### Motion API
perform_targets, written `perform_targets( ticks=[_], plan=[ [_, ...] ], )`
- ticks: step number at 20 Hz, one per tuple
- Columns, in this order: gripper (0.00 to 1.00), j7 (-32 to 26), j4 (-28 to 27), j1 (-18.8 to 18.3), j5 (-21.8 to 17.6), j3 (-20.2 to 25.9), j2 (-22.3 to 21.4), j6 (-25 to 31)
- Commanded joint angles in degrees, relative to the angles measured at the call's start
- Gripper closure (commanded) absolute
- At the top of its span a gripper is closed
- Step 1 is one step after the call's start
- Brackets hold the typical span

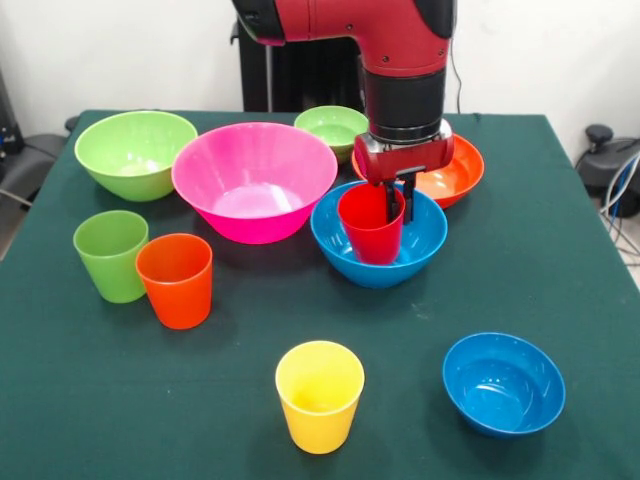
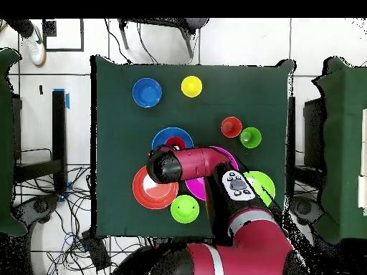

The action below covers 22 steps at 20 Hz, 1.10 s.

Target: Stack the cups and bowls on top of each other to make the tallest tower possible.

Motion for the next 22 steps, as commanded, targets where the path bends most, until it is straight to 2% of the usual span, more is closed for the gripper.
perform_targets(
  ticks=[1,17,18,22],
  plan=[
    [1.0,1.6,-3.0,1.1,-2.8,0.5,1.8,3.1],
    [1.0,3.5,-3.2,2.1,-1.7,-1.2,2.2,3.3],
    [0.0,3.6,-3.3,2.2,-1.6,-1.3,2.3,3.4],
    [0.0,3.7,-3.3,2.2,-1.5,-1.3,2.3,3.2]
  ],
)
